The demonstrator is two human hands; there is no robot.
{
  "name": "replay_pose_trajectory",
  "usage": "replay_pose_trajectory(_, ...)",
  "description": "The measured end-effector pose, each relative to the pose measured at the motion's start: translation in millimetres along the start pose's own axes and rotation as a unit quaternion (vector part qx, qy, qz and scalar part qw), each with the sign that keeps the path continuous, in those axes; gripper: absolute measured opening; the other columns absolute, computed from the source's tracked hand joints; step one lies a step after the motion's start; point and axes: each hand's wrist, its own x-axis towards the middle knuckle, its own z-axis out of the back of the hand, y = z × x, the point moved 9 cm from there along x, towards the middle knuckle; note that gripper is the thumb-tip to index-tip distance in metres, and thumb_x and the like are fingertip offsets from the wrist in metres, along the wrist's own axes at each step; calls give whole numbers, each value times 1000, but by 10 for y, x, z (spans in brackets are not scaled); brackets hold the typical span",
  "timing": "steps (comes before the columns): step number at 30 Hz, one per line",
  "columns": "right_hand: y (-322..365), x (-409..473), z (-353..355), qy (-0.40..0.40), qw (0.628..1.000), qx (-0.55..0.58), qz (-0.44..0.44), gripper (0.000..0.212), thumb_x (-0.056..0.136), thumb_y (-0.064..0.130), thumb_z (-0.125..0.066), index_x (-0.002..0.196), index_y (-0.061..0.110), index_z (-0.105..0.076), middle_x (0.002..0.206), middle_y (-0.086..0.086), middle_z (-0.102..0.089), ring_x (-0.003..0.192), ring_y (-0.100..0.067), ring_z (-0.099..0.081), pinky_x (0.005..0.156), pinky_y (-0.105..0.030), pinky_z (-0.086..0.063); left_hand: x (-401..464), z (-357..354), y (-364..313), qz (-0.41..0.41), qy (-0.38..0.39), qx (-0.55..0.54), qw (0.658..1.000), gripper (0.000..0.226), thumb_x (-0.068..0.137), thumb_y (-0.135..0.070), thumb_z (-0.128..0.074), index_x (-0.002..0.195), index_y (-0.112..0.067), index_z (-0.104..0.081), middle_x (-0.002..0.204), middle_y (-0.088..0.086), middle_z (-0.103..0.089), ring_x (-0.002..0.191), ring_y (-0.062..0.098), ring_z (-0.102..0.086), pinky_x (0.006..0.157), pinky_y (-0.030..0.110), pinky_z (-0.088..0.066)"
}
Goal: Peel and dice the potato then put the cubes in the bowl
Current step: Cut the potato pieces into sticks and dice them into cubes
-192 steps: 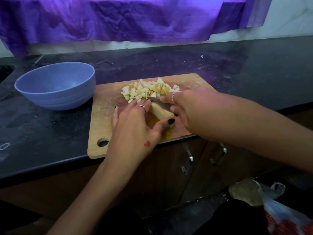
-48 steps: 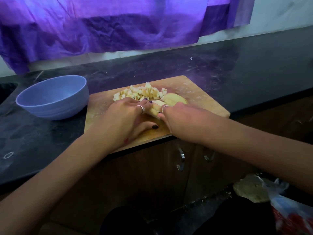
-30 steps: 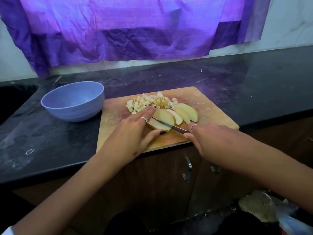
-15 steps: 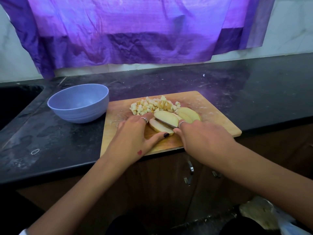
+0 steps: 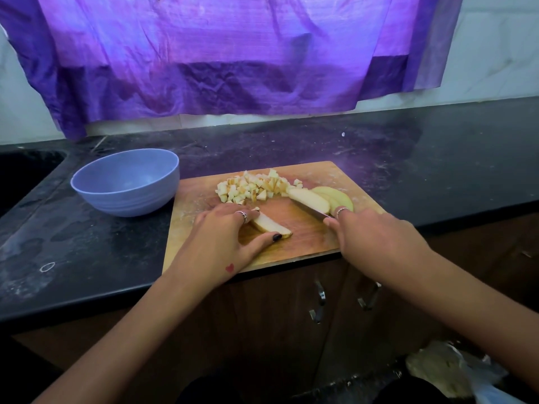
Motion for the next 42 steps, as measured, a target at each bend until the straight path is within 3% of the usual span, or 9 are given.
replay_pose_trajectory(5,-193,71,48,21,999,-7,-27,43,102,46,-16,116,21,-48,78,1,-38,74,-20,-42,66,-35,-38,10,7,-35,-11,10,-11,1000,78,75,-75,-34,135,-29,-53,138,-11,-53,132,6,-40,110,42,-35)
replay_pose_trajectory(9,-193,45,48,65,992,104,-5,26,103,38,-27,111,19,-42,86,-3,-49,69,-16,-46,60,-31,-38,11,-4,-36,-15,27,10,999,72,79,-73,-34,139,-36,-46,141,-17,-48,137,3,-33,114,42,-27)
replay_pose_trajectory(12,-43,-62,166,51,982,172,50,18,103,30,-35,119,24,-37,78,-2,-47,62,-12,-45,53,-26,-35,-13,51,-37,5,-11,18,1000,65,81,-70,-42,136,-35,-51,131,-12,-58,123,7,-48,106,39,-36)
replay_pose_trajectory(14,98,-99,220,37,978,188,81,26,102,29,-38,127,31,-33,78,1,-49,61,-11,-48,53,-26,-39,-27,40,-56,19,-16,17,1000,63,82,-69,-43,134,-34,-53,123,-10,-63,111,8,-55,101,37,-41)
replay_pose_trajectory(21,417,-52,263,-1,978,160,136,39,101,30,-39,140,36,-39,79,7,-46,62,-6,-49,47,-22,-33,-34,16,-72,29,-33,0,999,59,85,-64,-49,133,-30,-56,129,-6,-62,111,12,-57,100,40,-44)
replay_pose_trajectory(31,409,-30,250,31,978,160,127,34,101,29,-41,134,27,-49,72,6,-45,56,-8,-47,46,-24,-34,-35,11,-107,28,-43,-2,999,58,86,-61,-49,134,-29,-54,131,-7,-60,117,9,-55,102,39,-44)
replay_pose_trajectory(42,458,4,350,31,977,153,143,32,102,24,-40,130,26,-54,72,11,-39,57,-2,-41,45,-16,-29,-39,18,-133,28,-42,1,999,56,87,-59,-51,133,-28,-55,129,-7,-62,116,9,-56,100,39,-46)
